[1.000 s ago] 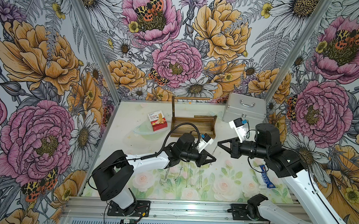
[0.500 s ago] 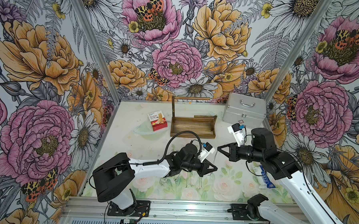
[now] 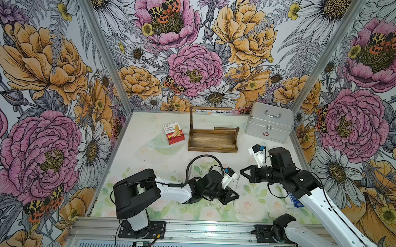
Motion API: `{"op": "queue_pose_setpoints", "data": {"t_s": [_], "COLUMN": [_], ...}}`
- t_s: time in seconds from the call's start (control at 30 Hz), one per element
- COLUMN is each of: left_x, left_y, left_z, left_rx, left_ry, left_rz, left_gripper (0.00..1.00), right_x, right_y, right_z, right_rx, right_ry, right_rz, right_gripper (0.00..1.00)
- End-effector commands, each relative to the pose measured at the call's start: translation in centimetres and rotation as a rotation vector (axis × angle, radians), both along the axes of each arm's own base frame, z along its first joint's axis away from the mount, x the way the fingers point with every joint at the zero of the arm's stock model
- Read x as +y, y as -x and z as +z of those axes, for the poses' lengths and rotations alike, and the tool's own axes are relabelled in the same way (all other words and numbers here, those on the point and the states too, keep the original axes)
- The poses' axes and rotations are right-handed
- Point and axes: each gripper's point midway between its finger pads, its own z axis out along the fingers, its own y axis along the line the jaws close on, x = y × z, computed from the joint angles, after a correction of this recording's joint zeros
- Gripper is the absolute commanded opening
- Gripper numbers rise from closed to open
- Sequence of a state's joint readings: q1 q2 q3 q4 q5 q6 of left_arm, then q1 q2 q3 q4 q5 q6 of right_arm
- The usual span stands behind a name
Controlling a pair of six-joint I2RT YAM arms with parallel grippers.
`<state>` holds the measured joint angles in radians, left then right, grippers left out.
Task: Take the necklace off the jewelry display stand
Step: Place the necklace at the center of the board.
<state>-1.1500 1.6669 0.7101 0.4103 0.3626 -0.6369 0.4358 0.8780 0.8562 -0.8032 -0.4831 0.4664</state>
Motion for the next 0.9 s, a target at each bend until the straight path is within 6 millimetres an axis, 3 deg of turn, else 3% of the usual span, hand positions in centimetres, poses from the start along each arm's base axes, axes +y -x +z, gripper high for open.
{"op": "queue_pose_setpoints", "data": {"t_s": [0.0, 0.27, 0.87], "left_x": [-0.2, 0.1, 1.3], "left_y": [0.0, 0.4, -0.2], "left_z": [-1.2, -3.4, -5.0], "left_rx": [-0.008, 0.004, 0.006], "left_ry": [-0.019, -0.074, -0.126], "left_rz": [0.041, 0.07, 0.131], "left_gripper": [0.0, 0.0, 0.0], "right_x": [-0.2, -0.4, 0.7], "right_y": [-0.2, 0.1, -0.9], "right_z": [-0.9, -2.5, -5.1], "right_rx": [0.005, 0.044, 0.103], "right_ry": [0.019, 0.037, 0.081], "right_rz": [-0.022, -0.026, -0.002], "right_gripper": [0.0, 0.0, 0.0]}}
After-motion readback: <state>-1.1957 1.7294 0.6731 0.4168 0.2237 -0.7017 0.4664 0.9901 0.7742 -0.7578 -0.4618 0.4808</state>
